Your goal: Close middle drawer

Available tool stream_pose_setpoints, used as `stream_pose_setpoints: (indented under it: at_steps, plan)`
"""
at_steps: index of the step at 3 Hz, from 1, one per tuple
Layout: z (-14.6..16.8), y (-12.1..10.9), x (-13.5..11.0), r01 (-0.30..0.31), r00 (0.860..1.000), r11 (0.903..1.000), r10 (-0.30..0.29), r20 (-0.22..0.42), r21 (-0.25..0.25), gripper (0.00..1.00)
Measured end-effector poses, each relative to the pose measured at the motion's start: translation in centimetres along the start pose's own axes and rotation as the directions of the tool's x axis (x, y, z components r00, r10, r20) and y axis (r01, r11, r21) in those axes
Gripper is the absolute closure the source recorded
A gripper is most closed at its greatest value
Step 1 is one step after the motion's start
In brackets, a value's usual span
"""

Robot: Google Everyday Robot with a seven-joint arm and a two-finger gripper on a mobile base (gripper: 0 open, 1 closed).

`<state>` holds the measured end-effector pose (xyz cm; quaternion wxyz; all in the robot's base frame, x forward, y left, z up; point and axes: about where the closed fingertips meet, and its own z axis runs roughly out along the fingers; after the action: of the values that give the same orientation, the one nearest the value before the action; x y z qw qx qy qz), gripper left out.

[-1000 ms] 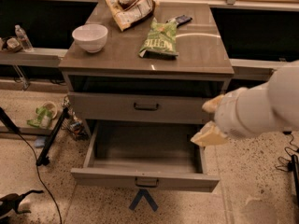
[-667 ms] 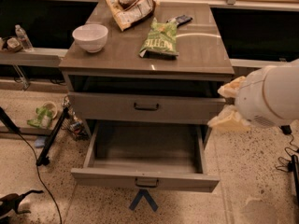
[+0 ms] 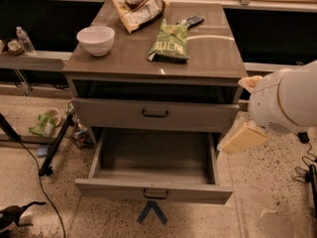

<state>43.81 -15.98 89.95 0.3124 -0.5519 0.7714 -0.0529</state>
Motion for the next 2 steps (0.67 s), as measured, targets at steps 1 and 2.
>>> stream_pose_setpoints:
  at_steps: [1, 2]
  plan:
    - [-0.01, 0.03, -0.11, 0.002, 1.000, 1.0000, -0.002, 0.001, 0.000, 0.00]
    - [0.82, 0.54, 0.15, -0.003, 1.000, 1.0000, 0.003, -0.014, -0.001, 0.15]
